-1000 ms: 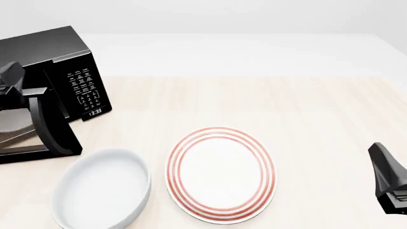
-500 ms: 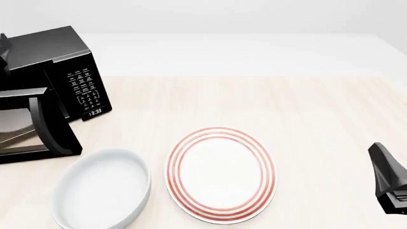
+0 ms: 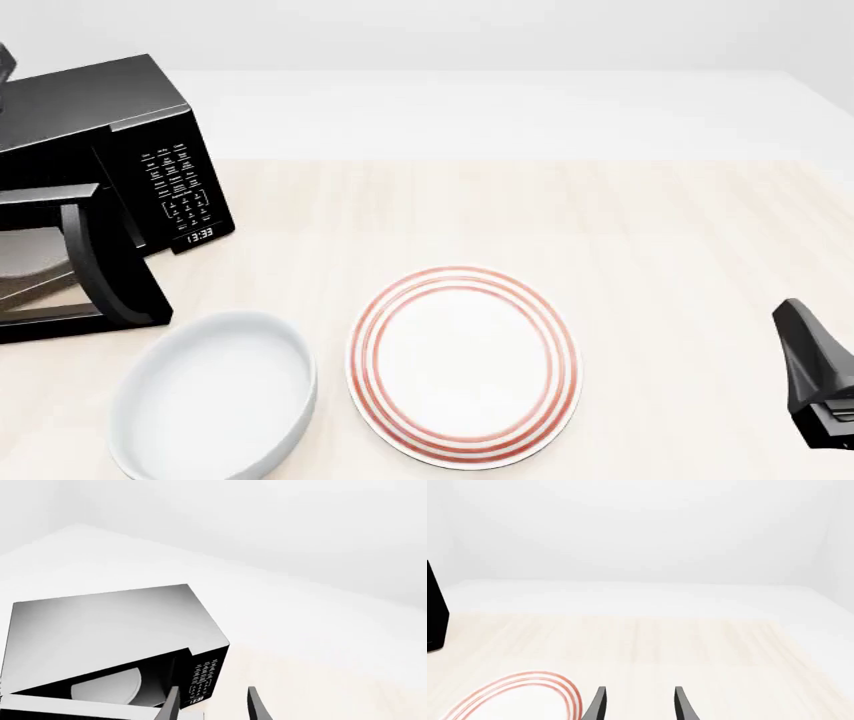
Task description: Open the microwave.
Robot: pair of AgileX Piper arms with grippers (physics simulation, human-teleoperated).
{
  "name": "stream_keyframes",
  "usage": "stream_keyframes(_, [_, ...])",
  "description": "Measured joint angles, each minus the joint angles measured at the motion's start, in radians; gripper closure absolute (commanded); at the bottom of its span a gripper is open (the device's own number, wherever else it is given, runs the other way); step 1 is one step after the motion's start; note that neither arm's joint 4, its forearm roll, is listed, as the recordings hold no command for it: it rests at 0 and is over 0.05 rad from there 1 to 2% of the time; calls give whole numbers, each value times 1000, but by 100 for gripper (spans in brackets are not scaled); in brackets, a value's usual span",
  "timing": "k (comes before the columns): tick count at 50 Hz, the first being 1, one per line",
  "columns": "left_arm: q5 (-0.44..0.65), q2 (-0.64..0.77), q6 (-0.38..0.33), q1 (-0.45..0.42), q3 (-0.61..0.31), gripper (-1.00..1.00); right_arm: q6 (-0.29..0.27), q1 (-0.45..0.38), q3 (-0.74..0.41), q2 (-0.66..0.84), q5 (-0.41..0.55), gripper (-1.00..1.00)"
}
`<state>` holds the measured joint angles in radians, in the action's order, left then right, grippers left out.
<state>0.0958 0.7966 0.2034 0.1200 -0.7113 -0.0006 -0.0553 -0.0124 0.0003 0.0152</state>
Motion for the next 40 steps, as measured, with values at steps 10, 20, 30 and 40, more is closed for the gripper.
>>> stream_keyframes(10, [102,18,16,3,-49,-100,0,0,0,0,0,-100])
stream_keyframes(20, [183,47,14,5,-93,-100,0,0,0,0,0,-100])
stream_keyframes(30, [240,88,4,9,-142,-100,0,0,0,0,0,-100])
stream_keyframes(40, [294,143,-16,12,-196,-100,0,0,0,0,0,-100])
